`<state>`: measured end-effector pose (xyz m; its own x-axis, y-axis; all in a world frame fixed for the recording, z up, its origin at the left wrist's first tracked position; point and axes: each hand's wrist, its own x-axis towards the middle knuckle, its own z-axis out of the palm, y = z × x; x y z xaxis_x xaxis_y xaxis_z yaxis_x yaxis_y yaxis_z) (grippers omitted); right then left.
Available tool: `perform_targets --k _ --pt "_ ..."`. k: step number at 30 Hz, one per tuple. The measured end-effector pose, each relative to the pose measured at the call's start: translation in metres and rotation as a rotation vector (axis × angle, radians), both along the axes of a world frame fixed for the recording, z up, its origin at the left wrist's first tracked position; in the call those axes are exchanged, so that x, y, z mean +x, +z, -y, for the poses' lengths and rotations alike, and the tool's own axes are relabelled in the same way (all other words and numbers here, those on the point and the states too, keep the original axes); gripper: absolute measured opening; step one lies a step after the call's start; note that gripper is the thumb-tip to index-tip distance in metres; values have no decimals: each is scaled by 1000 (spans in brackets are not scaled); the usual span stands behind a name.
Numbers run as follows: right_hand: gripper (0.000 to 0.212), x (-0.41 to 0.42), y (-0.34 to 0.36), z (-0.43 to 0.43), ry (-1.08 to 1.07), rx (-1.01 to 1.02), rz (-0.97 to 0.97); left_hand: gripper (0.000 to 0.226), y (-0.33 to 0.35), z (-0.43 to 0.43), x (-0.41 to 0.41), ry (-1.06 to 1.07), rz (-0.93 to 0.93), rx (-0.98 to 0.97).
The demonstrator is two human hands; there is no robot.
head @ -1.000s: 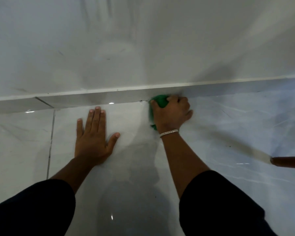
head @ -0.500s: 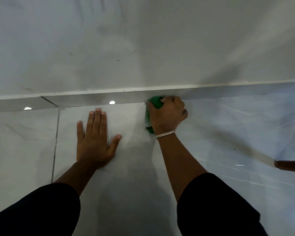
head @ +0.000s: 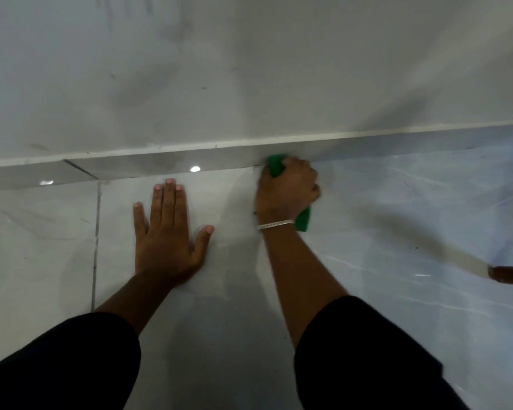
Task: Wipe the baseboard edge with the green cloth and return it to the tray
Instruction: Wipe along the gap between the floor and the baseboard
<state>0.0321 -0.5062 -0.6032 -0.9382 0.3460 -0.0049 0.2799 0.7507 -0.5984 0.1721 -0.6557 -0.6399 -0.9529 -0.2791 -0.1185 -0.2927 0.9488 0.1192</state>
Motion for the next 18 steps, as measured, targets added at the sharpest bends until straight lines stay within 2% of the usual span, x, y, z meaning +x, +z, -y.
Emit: perform_targets --k 2,5,10,14,18 --pt "27 9 1 11 101 1 -48 93 1 0 -1 1 15 -4" --pt "23 -2 4 -17 276 180 -65 92 4 3 -1 -22 8 -8" --pt "28 -33 5 -88 32 193 -6 92 2 5 -1 -43 -13 -16" --pt "22 -30 3 -66 -57 87 14 90 3 2 0 -33 -21 -29" --pt "22 0 0 -7 145 114 -16 90 5 2 0 -37 3 -33"
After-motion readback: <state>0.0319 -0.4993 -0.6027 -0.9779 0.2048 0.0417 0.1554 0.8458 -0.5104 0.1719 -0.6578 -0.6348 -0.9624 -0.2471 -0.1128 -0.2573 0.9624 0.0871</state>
